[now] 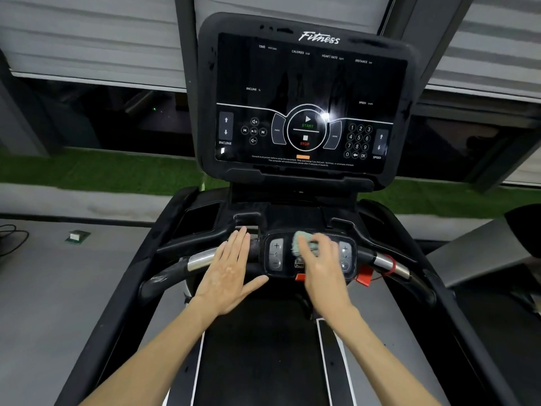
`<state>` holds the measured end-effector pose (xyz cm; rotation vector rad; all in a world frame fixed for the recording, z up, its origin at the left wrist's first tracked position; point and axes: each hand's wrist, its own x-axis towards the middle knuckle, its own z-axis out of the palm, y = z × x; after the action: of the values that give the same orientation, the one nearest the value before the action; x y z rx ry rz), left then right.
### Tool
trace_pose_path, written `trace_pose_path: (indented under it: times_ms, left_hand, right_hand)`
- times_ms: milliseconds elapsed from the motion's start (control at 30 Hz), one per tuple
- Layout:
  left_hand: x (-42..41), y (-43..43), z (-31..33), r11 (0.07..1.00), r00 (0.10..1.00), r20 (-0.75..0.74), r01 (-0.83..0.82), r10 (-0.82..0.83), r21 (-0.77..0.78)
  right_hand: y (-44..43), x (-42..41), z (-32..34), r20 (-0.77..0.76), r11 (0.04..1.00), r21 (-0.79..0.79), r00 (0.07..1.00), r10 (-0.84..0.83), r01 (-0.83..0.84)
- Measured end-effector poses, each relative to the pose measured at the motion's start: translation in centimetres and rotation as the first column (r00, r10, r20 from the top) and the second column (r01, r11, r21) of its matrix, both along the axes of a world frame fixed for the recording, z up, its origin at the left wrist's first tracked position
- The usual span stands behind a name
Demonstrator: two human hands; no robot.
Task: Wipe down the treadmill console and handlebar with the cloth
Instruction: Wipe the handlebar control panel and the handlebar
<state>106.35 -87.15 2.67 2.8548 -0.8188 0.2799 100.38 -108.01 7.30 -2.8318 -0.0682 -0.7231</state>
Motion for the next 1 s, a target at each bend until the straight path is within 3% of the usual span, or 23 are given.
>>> trace_pose_path:
  times_ms: [100,167,433,567,833,1000]
  left_hand:
    - [0.0,-0.2,-0.1,1.000,1.000,-0.004,-0.007,0.007,-0.003]
    - [0.1,-0.3,-0.3,1.000,1.000,-0.020,-0.012,0.012,-0.004]
    - [0.1,-0.1,-0.5,0.999,1.000,-0.002,-0.002,0.002,0.041]
    - [0.0,-0.5,-0.7,1.000,1.000,0.006,-0.021,0.021,0.018]
    - [-0.1,-0.5,-0.7,0.997,1.000,0.001,-0.025,0.025,-0.072]
    - [-0.1,-0.6,-0.5,0.997,0.999,0.020,-0.032,0.033,-0.064]
  right_hand:
    - [-1.6,-0.4,0.1,0.021,0.987,0.104,0.992,-0.122,0.119]
    - [-0.2,-0.1,0.2,0.023,0.987,0.092,0.990,-0.137,0.134]
    - [3.3,0.7,0.7,-0.064,0.999,-0.023,0.997,0.045,-0.047]
    - [4.2,1.7,2.1,-0.070,1.000,0.000,0.997,0.018,-0.018]
    - [4.1,-0.1,0.8,-0.161,0.970,-0.130,0.970,0.182,-0.203]
    - [4.5,2.4,2.6,-0.142,0.984,-0.105,0.982,0.128,-0.143]
